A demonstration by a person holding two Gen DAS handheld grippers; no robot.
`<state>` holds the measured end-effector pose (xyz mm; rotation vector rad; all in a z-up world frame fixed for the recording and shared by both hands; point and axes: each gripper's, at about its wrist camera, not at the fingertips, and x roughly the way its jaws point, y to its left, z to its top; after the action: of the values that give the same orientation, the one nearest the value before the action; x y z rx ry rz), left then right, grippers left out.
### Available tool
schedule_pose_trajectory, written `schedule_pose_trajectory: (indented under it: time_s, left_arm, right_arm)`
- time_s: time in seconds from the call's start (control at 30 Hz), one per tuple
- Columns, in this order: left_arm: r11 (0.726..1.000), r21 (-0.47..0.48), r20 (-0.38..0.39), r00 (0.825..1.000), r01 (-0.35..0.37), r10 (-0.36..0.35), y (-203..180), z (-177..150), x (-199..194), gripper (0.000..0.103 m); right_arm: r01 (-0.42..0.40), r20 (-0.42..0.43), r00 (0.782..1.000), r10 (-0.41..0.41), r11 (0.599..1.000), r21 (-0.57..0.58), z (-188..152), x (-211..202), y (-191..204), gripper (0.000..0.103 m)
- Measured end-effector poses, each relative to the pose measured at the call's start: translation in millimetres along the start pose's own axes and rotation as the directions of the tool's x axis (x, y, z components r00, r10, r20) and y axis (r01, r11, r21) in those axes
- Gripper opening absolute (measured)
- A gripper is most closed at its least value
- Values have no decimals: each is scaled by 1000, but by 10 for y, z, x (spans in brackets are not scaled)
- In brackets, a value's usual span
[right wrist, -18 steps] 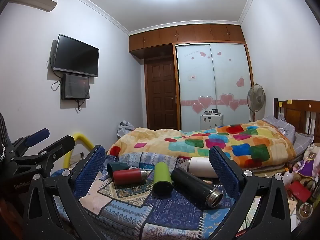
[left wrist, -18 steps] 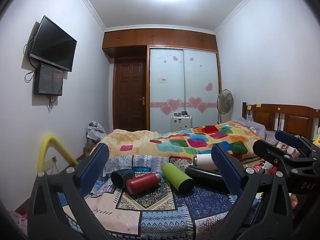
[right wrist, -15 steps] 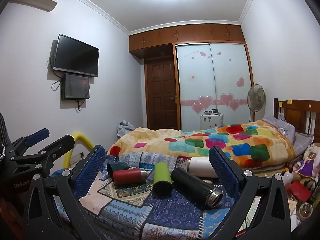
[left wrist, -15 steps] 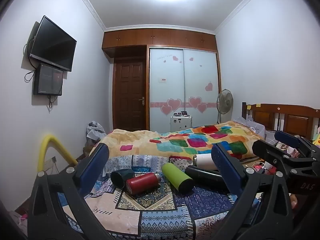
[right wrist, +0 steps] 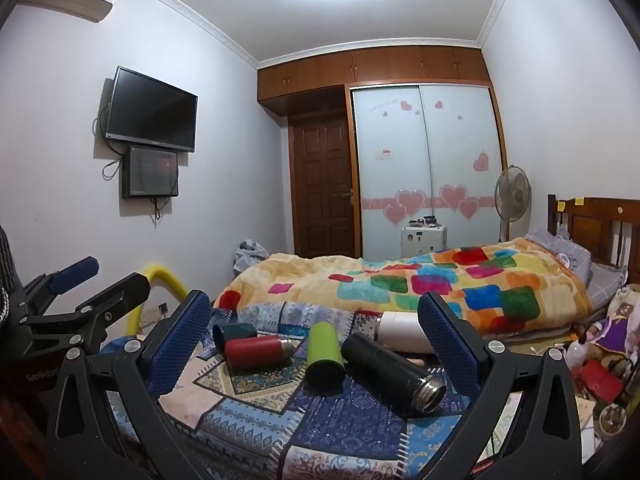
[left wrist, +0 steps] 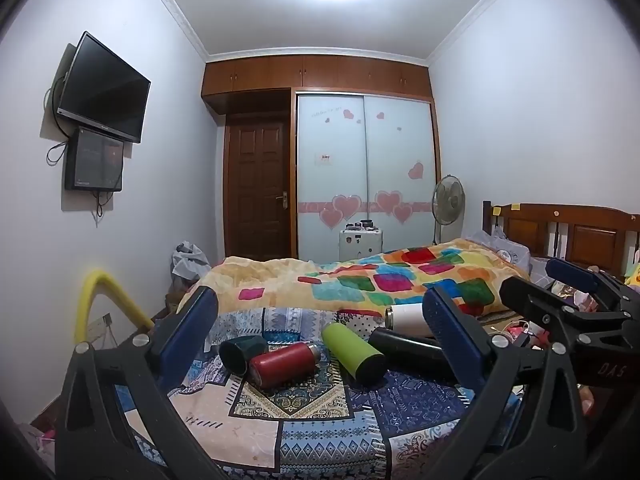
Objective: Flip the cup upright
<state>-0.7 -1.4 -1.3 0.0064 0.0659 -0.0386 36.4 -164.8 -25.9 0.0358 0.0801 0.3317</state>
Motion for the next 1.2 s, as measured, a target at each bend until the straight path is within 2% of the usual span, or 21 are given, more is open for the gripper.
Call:
schedule_pose_trajectory:
  time_s: [0.37,0.57,0.7,0.87,0.93,1.07,1.2]
  left_arm:
    - [1000,9,-21,999,-29,29,14,-102,160,103]
    - [1000,8,-95,995,-11,12,138,-209,475,103]
    - [1000,14,-183,983,13,-10,256,-286,810,103]
    - [998,23,-303,952,57,-47,383,-415,1302,87]
    - [997,34,-355,933,75,-58,448,-502,1537,86]
    - [993,59,-457,887,100,-62,528,-695,1996,75]
    - [985,100,-545,836,140,-63,579,-901,2426,74]
  right_arm:
    - [2,-17,1000,-2,1000,1,-65,120,-24,103]
    - [21,-60,998,-21,1000,1,-148,294,-112,103]
    - [41,-98,994,-42,999,-11,-220,457,-176,103]
    - [58,-148,987,-60,998,-18,-312,694,-273,103]
    - [60,-177,982,-62,998,-17,-354,816,-321,103]
    - [56,-230,972,-58,998,-18,-429,1021,-392,103]
    - [48,-267,962,-51,999,-19,-495,1182,-426,103]
